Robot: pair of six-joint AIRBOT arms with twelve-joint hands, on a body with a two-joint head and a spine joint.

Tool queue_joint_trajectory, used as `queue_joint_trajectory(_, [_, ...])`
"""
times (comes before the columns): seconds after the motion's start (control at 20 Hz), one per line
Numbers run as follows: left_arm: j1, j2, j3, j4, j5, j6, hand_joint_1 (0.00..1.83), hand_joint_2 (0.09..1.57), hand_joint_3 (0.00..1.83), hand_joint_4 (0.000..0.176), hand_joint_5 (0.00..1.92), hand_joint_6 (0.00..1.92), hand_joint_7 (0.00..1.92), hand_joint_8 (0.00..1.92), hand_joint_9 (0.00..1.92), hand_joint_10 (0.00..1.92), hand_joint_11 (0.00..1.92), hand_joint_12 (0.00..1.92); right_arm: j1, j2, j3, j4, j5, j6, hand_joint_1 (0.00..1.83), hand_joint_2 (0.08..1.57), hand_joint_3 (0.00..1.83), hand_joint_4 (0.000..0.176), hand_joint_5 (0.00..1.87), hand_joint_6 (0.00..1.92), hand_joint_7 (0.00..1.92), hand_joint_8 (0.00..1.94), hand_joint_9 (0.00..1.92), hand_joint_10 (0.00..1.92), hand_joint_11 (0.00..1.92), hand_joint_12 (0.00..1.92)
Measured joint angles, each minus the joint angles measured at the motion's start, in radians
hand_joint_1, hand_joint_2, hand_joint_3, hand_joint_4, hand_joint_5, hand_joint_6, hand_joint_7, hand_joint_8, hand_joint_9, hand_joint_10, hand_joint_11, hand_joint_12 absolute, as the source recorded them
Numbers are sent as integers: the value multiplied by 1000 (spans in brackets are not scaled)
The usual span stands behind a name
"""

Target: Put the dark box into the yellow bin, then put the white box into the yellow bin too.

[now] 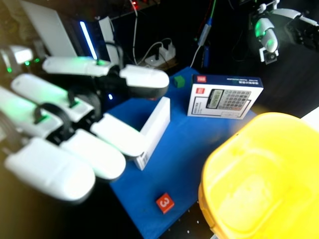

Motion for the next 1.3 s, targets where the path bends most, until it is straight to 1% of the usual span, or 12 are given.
queue_joint_trajectory(0.2, [0, -10, 0, 13, 3, 0, 172, 1119, 0, 0, 196, 0, 287, 1, 410, 2, 0, 913, 0, -5, 0, -2, -1, 0, 18, 1052, 3, 0, 399, 0, 472, 0, 383, 3, 179, 514])
queue_joint_trajectory(0.3, [0, -10, 0, 21, 9, -8, 193, 1104, 0, 0, 182, 0, 246, 0, 329, 0, 0, 837, 0, -5, 0, -1, -1, 0, 24, 1041, 0, 0, 416, 6, 481, 4, 399, 8, 180, 507])
queue_joint_trajectory(0.4, [0, -10, 8, 53, 15, -39, 165, 1080, 0, 5, 162, 1, 230, 1, 294, 1, 33, 775, -8, -5, 1, -1, 1, 0, 40, 1032, 3, 0, 416, 0, 479, 0, 394, 0, 189, 453])
queue_joint_trajectory(0.5, [-5, -10, 24, 91, 20, -91, 219, 1008, 0, 2, 140, 0, 209, 0, 261, 0, 49, 717, -13, -5, 1, 0, -2, 0, 45, 1036, 4, 0, 416, 0, 476, 0, 389, 0, 196, 454])
queue_joint_trajectory(0.6, [-28, -6, 27, 129, 28, -116, 253, 989, 0, 7, 134, 0, 201, 0, 228, 0, 26, 697, -19, -5, 1, 2, -2, 0, 32, 1042, 5, 0, 412, 0, 474, 0, 385, 0, 196, 454])
queue_joint_trajectory(0.7, [-44, 8, 27, 201, 24, -148, 246, 983, 0, 26, 124, 2, 191, 3, 198, 3, 80, 498, -27, -5, 1, 6, -2, 0, 39, 1045, 4, 0, 399, 0, 467, 0, 372, 0, 175, 446])
queue_joint_trajectory(0.75, [-49, 11, 27, 217, 26, -167, 247, 993, 0, 27, 111, 3, 176, 5, 180, 5, 99, 401, -31, -5, 1, 10, -1, 0, 56, 1042, 2, 0, 398, 0, 468, 1, 372, 0, 170, 442])
queue_joint_trajectory(0.8, [-52, 22, 27, 244, 24, -187, 300, 932, 1, 23, 90, 0, 158, 1, 155, 0, 97, 335, -32, -5, 2, 11, -3, 0, 43, 1065, 11, 0, 404, 3, 479, 5, 384, 5, 186, 446])
queue_joint_trajectory(0.9, [-54, 50, 14, 298, 29, -195, 358, 855, 0, 23, 76, 1, 151, 1, 141, 0, 97, 311, -32, -5, 2, 16, -2, 0, 29, 1063, 5, 0, 406, 3, 487, 6, 397, 8, 209, 448])
queue_joint_trajectory(1.05, [-74, 77, 4, 378, 48, -224, 293, 830, 0, 42, 0, 0, 64, 0, 84, 0, 71, 248, -37, -8, 2, 18, -3, 0, 15, 1078, 9, 0, 413, 4, 493, 6, 395, 5, 207, 438])
queue_joint_trajectory(1.15, [-92, 92, -5, 446, 77, -233, 298, 789, 0, 25, 0, 0, 80, 5, 115, 9, 111, 246, -44, -9, 3, 23, 2, 0, 1, 1083, 9, 0, 422, 7, 496, 6, 400, 6, 210, 438])
queue_joint_trajectory(1.3, [-191, 93, -5, 581, 171, -259, 316, 759, 5, 29, 0, 0, 61, 0, 110, 0, 95, 188, -51, -9, 3, 26, -4, 0, 31, 1075, 3, 0, 440, 9, 505, 6, 404, 5, 212, 442])
